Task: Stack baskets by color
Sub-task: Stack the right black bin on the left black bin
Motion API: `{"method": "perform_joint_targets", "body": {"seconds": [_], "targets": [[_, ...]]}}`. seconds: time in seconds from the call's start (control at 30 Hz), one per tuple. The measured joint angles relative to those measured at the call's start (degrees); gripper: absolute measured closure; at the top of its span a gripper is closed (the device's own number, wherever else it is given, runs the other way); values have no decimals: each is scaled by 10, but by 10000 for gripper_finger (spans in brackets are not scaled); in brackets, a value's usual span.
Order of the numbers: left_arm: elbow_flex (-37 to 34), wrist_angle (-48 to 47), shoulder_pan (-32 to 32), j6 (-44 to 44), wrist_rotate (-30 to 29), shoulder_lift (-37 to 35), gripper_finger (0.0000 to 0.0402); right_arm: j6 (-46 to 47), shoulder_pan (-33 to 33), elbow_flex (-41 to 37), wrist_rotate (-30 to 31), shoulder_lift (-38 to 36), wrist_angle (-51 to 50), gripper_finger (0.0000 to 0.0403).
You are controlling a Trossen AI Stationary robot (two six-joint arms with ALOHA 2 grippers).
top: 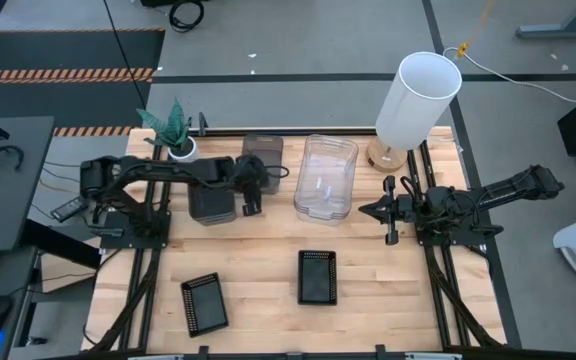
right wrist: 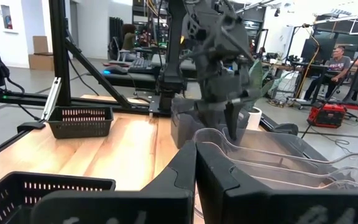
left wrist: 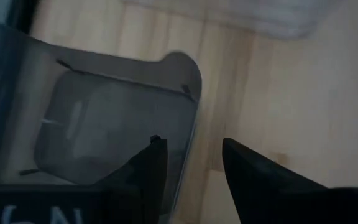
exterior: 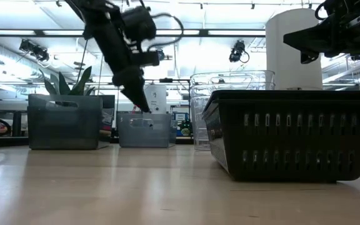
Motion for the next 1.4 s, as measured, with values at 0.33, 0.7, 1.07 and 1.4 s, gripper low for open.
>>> {"method": "perform_joint_targets", "body": {"seconds": [0.33, 0.7, 1.07, 1.4], "targets": [[0, -3, 14, 33, 4, 57, 243, 0, 0, 0, 0, 0, 0, 387], [0, -3, 14, 32, 4, 69, 348, 0, 0, 0, 0, 0, 1, 387], [27, -10, 7, 34, -14, 11, 396, 0, 0, 0, 0, 0, 1, 387], [112, -209, -35, -34, -13, -101, 395, 0, 0, 0, 0, 0, 1, 387]]}}
